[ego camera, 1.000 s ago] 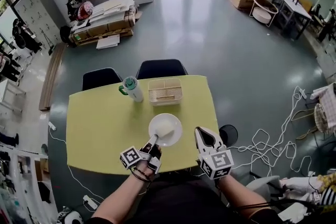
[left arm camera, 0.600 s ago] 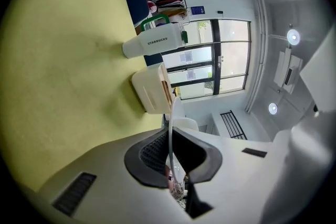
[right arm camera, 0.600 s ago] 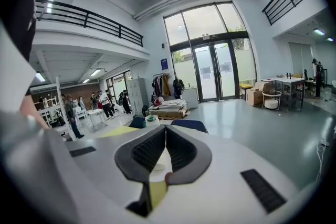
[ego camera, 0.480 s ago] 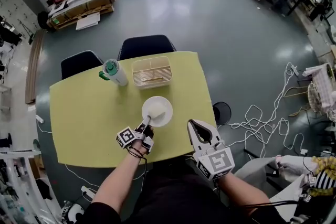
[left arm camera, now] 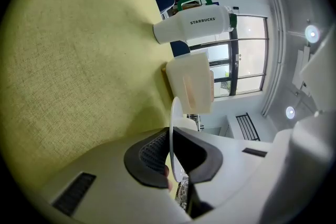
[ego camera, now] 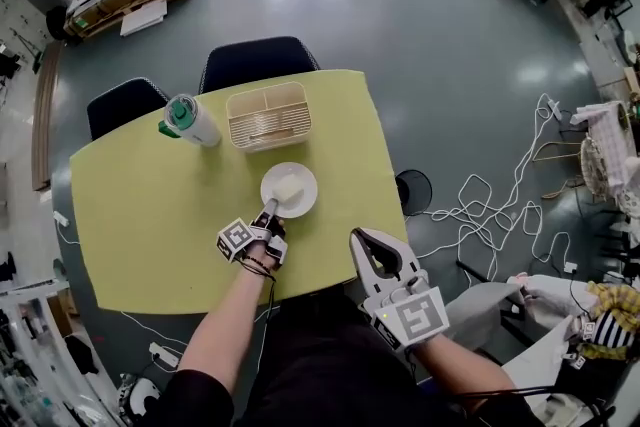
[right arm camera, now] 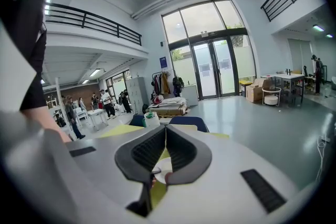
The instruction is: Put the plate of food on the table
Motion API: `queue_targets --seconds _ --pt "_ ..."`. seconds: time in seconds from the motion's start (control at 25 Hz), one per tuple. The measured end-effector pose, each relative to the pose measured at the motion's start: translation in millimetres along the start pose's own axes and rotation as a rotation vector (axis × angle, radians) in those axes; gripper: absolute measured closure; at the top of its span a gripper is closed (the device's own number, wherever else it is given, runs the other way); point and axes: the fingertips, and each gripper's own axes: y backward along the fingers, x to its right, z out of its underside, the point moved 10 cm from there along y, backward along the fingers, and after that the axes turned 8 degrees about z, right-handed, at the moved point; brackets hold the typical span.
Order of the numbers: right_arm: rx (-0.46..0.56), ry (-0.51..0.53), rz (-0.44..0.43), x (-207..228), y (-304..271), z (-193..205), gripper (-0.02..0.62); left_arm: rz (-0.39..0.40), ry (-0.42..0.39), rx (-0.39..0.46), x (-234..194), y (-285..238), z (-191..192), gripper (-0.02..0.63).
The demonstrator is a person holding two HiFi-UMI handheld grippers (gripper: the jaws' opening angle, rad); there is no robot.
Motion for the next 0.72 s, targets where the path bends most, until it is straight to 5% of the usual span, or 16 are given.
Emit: queue_targets --seconds 0.72 --pt "-0.052 -0.017 -0.021 -0.9 -7.8 13.2 0.582 -0.167 0.034 0.055 -16.0 -10.8 -1.3 0.583"
